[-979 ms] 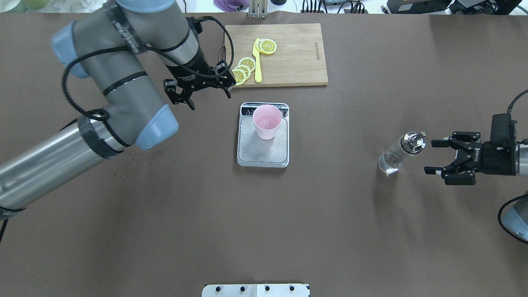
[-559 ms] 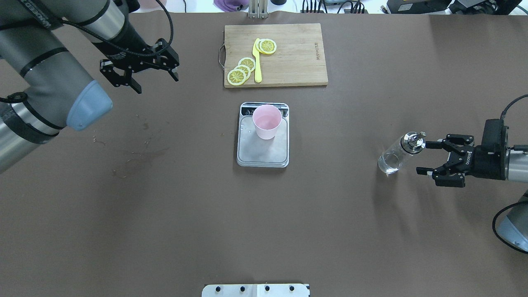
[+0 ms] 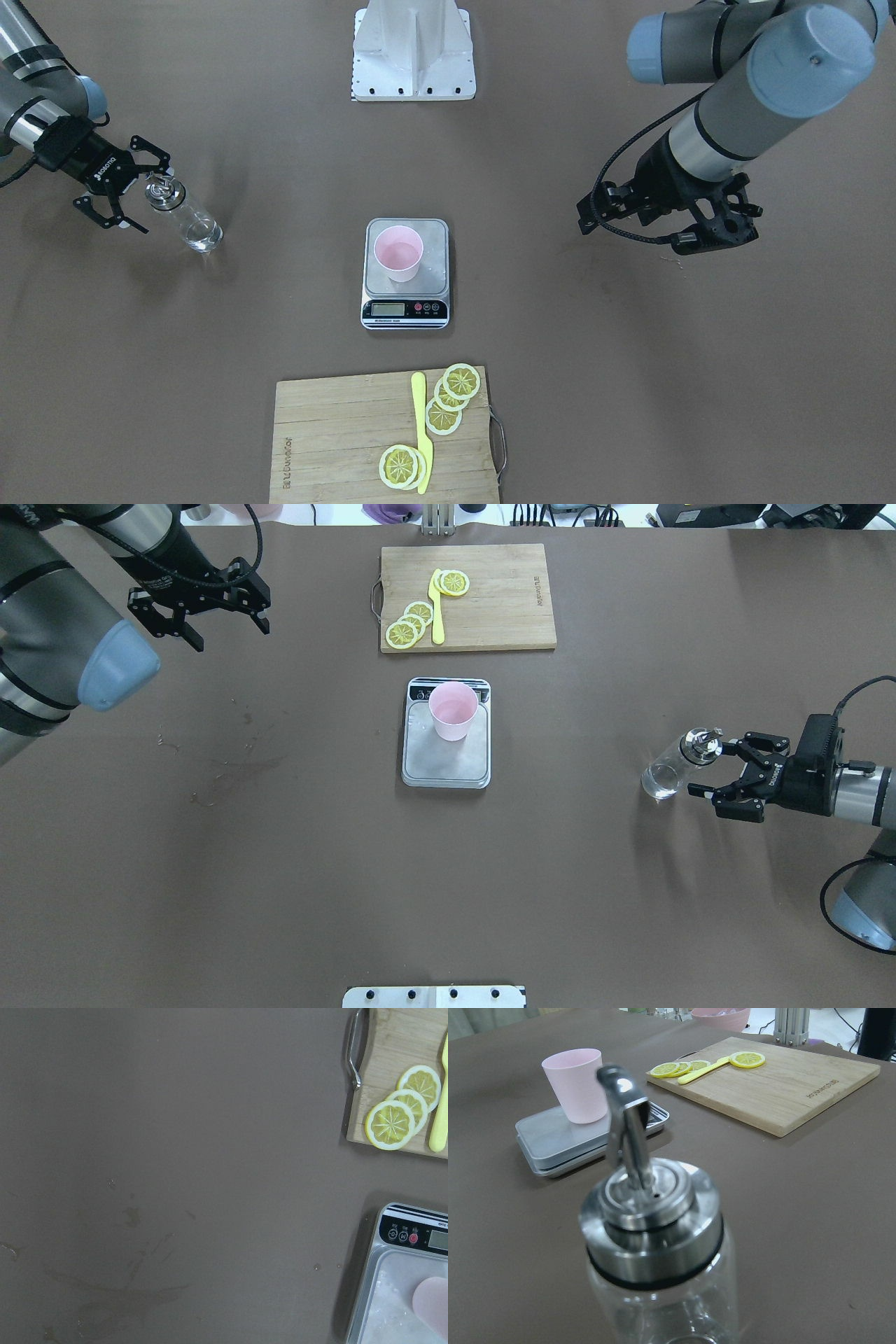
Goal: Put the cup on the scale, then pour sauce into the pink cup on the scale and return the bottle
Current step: 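Raise the left gripper from the cup while the right gripper nears the bottle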
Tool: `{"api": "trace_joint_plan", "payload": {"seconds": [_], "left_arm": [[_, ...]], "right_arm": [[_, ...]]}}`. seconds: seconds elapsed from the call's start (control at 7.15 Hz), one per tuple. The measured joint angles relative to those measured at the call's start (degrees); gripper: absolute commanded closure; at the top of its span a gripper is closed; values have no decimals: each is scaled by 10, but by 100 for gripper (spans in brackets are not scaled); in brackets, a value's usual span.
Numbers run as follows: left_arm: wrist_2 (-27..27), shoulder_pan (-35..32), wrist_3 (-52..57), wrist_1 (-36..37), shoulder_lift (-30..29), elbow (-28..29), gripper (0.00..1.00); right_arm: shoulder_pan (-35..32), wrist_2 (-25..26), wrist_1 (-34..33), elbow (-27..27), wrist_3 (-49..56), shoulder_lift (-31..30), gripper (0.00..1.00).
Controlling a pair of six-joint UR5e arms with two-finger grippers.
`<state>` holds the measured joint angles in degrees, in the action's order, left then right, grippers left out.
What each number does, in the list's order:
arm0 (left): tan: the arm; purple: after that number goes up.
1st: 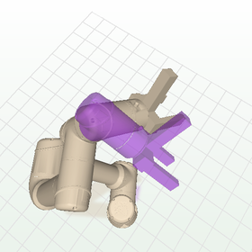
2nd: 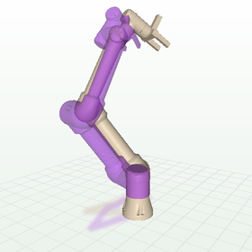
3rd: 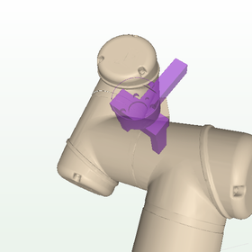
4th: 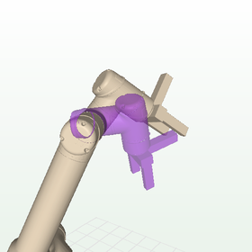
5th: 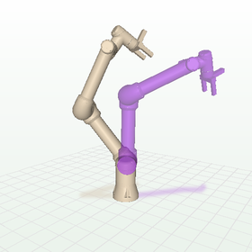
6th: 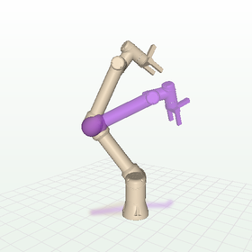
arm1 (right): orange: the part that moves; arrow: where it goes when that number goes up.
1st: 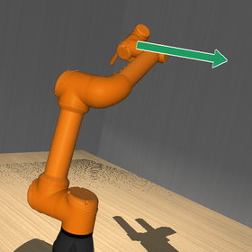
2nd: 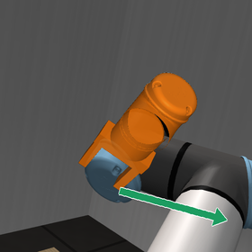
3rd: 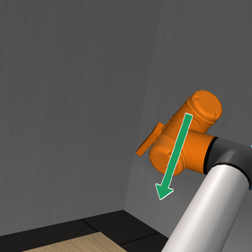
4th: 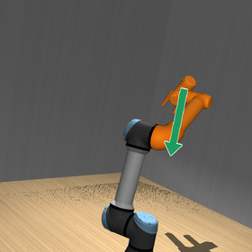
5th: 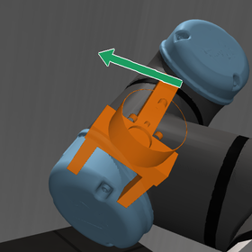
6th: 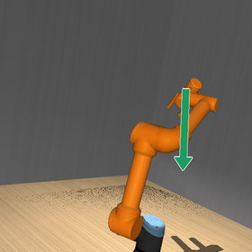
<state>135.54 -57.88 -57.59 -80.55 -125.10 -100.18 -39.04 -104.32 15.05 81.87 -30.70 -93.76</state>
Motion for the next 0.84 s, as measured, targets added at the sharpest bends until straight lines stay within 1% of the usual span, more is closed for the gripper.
{"api": "trace_joint_plan", "payload": {"seconds": [0.56, 0.84], "left_arm": [[-2, -2, 2, 5, 0, 0, 2], [-3, -3, 2, 9, 0, 0, 2]], "right_arm": [[37, 82, 0, -4, -1, 14, 4], [42, 110, 1, -12, -1, 20, 4]]}}
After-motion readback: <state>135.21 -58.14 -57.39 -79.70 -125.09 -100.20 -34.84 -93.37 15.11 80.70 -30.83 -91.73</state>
